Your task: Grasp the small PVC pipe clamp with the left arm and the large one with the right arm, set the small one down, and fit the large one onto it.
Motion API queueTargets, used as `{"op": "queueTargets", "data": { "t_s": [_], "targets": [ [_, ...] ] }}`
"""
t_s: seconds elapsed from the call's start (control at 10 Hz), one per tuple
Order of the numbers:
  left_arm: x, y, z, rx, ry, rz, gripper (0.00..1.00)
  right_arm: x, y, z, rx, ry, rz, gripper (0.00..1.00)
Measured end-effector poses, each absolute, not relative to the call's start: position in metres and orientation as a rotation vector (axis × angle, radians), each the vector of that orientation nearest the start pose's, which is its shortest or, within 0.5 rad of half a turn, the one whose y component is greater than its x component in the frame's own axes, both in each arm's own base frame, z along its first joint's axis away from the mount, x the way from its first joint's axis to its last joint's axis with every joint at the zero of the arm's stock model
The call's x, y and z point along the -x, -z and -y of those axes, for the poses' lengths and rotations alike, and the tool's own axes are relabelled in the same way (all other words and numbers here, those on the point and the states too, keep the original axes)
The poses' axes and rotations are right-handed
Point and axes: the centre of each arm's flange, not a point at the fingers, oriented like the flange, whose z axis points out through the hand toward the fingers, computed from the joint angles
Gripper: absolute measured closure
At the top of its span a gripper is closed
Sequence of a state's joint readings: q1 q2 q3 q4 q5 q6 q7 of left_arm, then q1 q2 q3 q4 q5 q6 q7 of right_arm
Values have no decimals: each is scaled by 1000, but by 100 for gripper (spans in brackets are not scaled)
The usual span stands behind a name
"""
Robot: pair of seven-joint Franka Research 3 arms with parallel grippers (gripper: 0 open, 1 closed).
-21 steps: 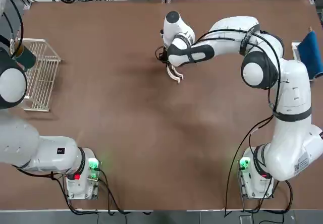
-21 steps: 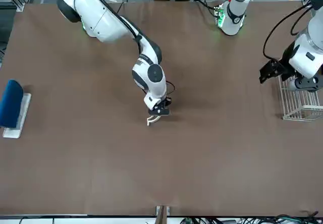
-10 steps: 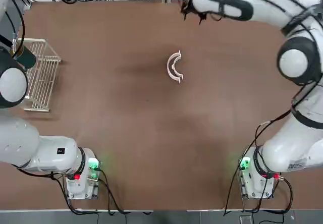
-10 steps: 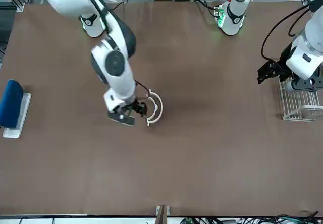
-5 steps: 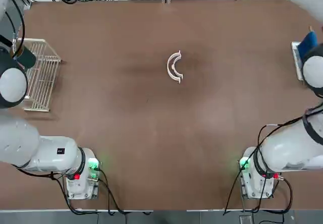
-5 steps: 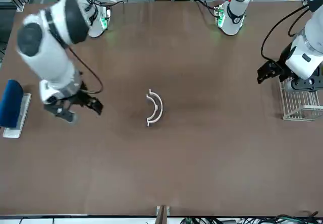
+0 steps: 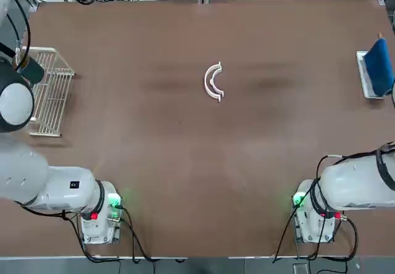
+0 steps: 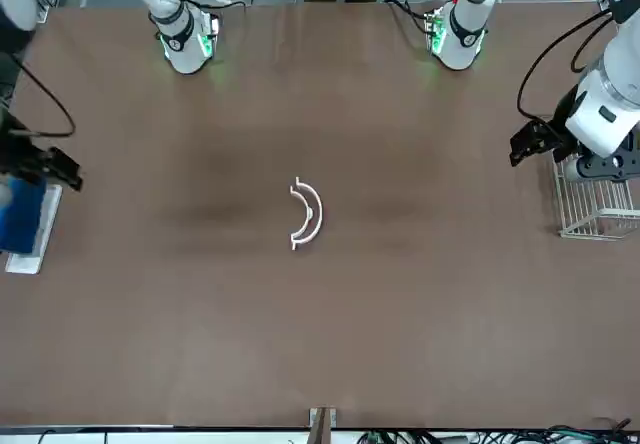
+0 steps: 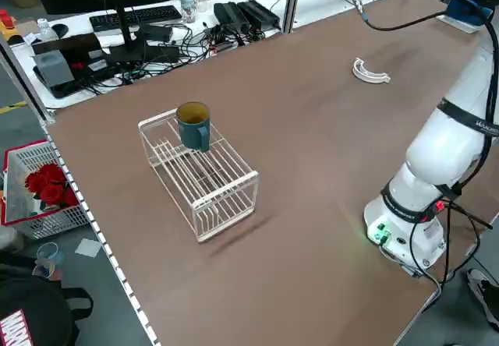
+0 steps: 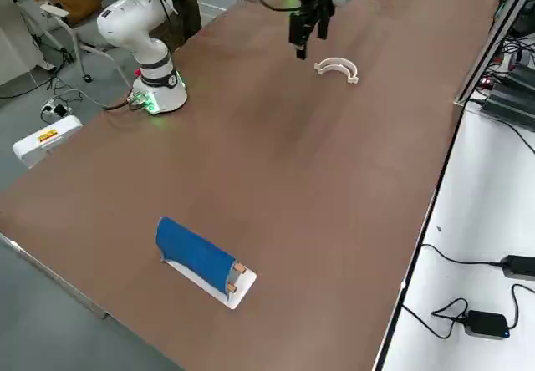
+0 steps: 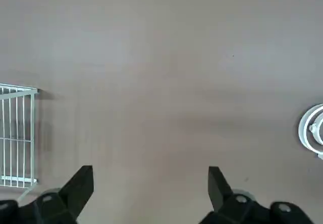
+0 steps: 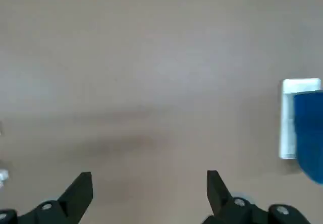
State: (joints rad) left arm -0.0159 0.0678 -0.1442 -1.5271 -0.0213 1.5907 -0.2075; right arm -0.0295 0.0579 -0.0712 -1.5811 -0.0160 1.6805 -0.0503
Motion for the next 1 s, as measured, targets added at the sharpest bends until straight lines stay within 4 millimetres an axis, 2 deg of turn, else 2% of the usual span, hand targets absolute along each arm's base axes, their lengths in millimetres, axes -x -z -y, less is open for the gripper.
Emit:
{"op": "queueTargets", "data": {
  "t_s": [0.1, 0.2, 1.0],
  "targets": [
    [-570, -609, 91, 3171, -14, 60, 0, -573, -598, 78, 3164, 43, -45, 0],
    [-570, -609, 90, 3171, -13, 54, 0, -570, -599, 82, 3163, 33, -34, 0],
    [-570, -610, 88, 3171, -12, 53, 0, -569, -599, 73, 3160, 11, -7, 0]
  ]
}}
